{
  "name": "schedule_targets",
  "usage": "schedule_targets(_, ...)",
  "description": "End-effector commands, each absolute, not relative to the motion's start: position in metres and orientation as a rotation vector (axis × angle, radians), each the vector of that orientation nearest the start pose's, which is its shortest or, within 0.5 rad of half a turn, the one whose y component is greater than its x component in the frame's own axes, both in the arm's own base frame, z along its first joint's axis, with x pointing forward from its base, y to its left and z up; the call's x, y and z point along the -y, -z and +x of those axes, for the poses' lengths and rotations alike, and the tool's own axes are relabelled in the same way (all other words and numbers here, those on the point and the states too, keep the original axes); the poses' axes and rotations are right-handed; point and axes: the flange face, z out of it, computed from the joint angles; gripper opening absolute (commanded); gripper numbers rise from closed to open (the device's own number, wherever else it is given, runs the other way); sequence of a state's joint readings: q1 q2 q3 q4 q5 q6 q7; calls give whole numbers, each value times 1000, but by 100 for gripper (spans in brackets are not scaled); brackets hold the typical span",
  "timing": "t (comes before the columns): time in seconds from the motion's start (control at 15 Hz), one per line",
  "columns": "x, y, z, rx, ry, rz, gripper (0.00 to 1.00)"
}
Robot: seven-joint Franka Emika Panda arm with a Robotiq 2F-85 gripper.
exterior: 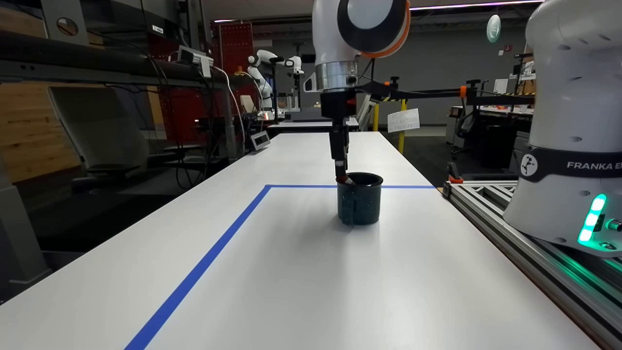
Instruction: Take the marker out of the mug.
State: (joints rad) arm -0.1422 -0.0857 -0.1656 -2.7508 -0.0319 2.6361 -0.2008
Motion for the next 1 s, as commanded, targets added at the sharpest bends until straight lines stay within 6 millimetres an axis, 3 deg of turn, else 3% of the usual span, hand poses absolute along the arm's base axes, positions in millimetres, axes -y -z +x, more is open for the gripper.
schedule_targets(0.0, 112, -238, 375, -105, -12, -3125, 51)
schedule_targets(0.07, 113, -238, 376, -107, -4, -3128, 49)
schedule_targets(0.2, 114, -237, 376, -108, 1, -3132, 25)
schedule_targets(0.4, 114, -237, 377, -107, 10, -3133, 1)
schedule_targets(0.73, 113, -243, 375, -107, -17, -3124, 5)
schedule_targets(0.93, 118, -270, 375, -115, -30, -3130, 5)
